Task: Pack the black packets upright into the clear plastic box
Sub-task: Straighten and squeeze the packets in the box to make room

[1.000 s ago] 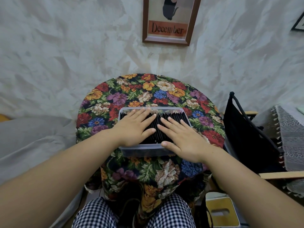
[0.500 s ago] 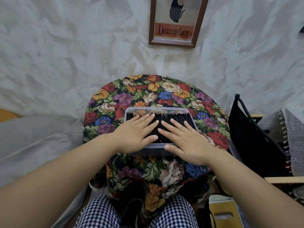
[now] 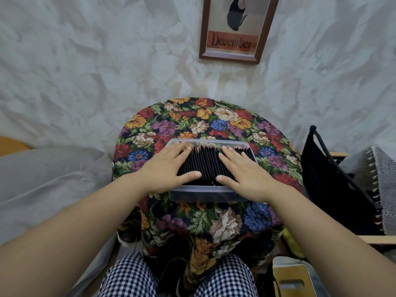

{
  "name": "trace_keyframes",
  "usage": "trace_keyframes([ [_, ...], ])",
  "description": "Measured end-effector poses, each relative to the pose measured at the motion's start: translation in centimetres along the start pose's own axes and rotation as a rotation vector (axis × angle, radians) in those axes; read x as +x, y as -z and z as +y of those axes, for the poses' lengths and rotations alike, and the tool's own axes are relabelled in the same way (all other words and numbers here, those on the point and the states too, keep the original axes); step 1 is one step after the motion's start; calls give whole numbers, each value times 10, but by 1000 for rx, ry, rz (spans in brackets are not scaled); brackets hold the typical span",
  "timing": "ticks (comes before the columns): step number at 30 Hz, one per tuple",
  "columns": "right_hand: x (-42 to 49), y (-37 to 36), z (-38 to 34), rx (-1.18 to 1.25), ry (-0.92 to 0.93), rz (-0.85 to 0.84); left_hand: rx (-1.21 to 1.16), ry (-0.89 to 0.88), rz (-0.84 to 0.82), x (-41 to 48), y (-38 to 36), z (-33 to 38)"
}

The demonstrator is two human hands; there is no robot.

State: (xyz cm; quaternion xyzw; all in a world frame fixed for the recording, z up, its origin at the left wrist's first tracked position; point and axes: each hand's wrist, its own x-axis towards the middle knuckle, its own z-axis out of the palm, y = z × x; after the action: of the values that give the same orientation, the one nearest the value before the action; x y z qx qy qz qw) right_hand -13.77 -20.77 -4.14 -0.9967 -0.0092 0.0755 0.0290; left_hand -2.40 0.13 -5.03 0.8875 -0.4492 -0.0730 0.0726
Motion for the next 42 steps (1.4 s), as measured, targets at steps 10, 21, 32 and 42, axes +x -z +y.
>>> trace_keyframes([
  [10,10,12,-13,97,51,12,40,-39,0,0,-1,-1],
  [21,21,4,-17,0,83,-36,150,-294,1,-4,-4,1],
  [32,-1,-1,-20,-16,106,-28,245,-302,-16,-3,-4,2],
  [42,-29,-9,0,75,-136,121,143,-169,101,-15,-13,3],
])
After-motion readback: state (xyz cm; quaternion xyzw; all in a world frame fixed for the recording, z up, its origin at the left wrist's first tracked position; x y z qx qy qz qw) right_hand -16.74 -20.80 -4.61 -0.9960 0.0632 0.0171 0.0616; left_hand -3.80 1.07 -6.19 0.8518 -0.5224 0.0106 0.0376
